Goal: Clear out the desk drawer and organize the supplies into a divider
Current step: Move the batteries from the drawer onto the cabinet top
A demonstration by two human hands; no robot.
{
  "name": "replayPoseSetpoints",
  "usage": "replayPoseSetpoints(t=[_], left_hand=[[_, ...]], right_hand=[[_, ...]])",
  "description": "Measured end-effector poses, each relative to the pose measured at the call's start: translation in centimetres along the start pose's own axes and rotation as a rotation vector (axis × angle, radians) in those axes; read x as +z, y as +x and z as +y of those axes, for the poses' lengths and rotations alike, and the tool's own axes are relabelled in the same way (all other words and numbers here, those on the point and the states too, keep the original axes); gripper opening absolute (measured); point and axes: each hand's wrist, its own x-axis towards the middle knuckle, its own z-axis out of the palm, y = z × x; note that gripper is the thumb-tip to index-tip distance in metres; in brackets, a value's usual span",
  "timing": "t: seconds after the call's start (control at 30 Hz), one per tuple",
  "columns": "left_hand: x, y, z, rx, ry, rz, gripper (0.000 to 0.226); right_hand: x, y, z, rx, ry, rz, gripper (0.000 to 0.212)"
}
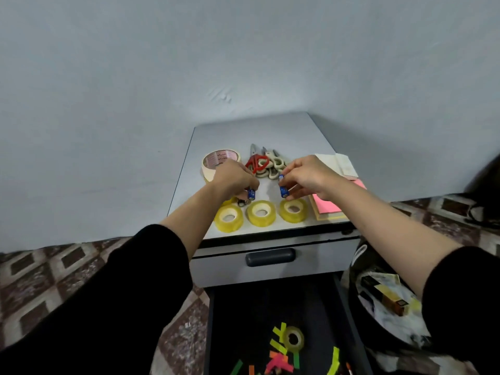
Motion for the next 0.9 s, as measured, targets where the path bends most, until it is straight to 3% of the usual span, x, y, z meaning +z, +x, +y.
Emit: replayPoseSetpoints(t=[0.33, 0.6, 0.8, 0.9], left_hand=[[1.7, 2.4, -0.3, 0.048, 0.317, 0.087, 0.038], [0.8, 1.9, -1.4, 0.039, 0.166, 0.03, 0.031], [-0.7, 1.0, -2.3, 0.057, 0.068, 0.062, 0.008], [-1.3, 0.3, -2.6, 0.054, 0.004, 0.069, 0.009]], right_hand=[[0.9, 2.5, 0.5, 0.0, -0.121, -0.009, 0.012], [3.4, 3.8, -0.2, 0.027, -0.262, -0.017, 0.026], [4.4, 4.7, 0.2, 0.047, -0.341, 0.02, 0.018], [4.4, 4.8, 0.0, 0.024, -0.332, 0.071, 0.013]])
